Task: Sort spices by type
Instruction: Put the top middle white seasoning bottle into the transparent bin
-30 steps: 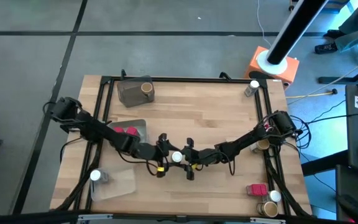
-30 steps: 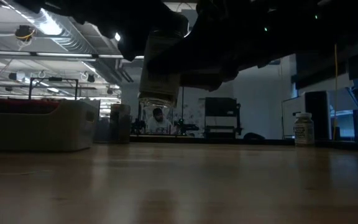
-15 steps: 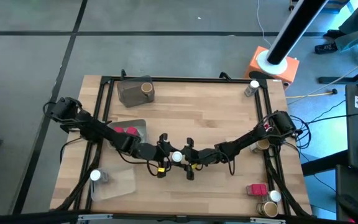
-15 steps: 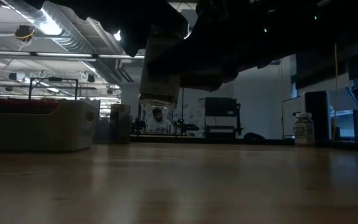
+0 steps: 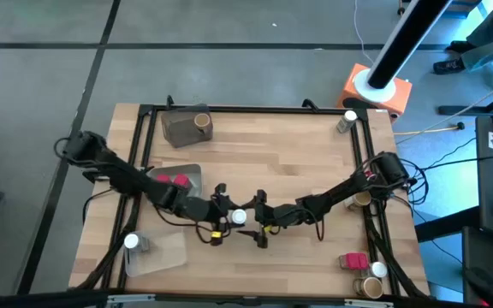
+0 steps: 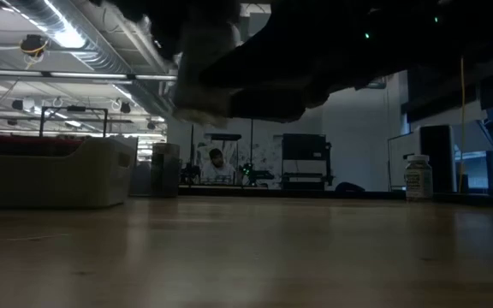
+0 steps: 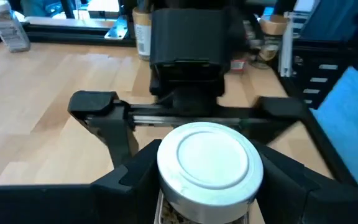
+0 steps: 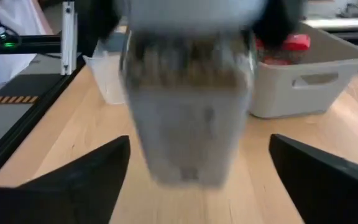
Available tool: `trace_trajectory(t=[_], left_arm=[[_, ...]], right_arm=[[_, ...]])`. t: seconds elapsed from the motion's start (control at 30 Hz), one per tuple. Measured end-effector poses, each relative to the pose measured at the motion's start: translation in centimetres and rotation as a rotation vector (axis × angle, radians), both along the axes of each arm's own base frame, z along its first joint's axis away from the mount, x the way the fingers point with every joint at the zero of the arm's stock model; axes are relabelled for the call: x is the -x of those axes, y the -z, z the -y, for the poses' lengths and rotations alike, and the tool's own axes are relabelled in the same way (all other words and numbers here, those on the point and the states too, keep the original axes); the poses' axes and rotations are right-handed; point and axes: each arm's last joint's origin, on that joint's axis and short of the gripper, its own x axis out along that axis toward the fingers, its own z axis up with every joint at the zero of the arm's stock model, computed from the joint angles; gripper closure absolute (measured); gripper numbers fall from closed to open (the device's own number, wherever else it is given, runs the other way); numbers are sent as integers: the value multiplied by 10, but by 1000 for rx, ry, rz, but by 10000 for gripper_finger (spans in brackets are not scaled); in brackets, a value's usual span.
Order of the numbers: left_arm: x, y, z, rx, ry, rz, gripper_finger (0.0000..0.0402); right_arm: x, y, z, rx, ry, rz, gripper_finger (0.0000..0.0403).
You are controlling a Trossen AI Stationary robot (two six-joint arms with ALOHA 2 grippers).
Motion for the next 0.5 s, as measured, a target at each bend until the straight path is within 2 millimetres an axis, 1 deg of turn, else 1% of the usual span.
trace_trajectory(t=[0.07,0.27,0.4,0.5], left_arm=[[11,-8,3,-2,-16,-14,211],[54,-30,10,28,-92,-63,211],[85,-39,17,66,-125,-81,211],[105,-42,22,97,-142,-95,211]], right_arm=[[1,-2,-1,14,-20,-5,11],[1,-1,-1,12,-29,-11,31],[1,-1,0,9,-28,-13,33],[1,-2,0,3,-27,-2,33]])
